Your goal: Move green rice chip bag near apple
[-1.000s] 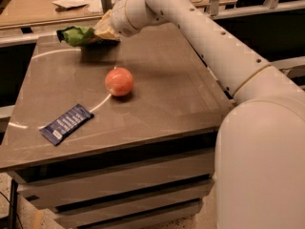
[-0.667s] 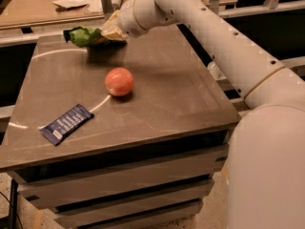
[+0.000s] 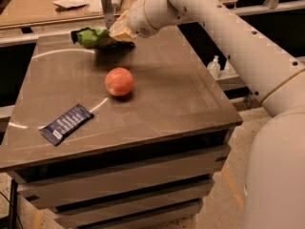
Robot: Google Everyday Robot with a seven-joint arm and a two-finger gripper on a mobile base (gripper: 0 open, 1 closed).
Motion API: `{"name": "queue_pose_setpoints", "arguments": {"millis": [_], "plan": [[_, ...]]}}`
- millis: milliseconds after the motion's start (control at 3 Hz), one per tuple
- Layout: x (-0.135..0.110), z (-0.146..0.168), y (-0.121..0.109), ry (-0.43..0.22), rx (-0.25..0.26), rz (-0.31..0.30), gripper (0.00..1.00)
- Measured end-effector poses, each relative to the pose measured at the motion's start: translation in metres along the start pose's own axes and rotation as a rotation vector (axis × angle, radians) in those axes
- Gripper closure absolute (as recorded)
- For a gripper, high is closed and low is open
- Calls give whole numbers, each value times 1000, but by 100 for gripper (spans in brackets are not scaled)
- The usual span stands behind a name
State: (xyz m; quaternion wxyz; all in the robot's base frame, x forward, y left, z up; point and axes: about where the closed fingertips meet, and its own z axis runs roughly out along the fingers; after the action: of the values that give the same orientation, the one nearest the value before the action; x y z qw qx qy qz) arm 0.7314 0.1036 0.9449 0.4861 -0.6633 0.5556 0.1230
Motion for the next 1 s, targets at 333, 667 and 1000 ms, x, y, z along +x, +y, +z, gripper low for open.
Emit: {"name": "queue_pose_setpoints", "arguments": {"millis": [333,667,1000], "plan": [[3,-13,6,7,-2,15,100],[10,-25,13,13,6,40,100],[25,-39,18,24,26,90,100]]}}
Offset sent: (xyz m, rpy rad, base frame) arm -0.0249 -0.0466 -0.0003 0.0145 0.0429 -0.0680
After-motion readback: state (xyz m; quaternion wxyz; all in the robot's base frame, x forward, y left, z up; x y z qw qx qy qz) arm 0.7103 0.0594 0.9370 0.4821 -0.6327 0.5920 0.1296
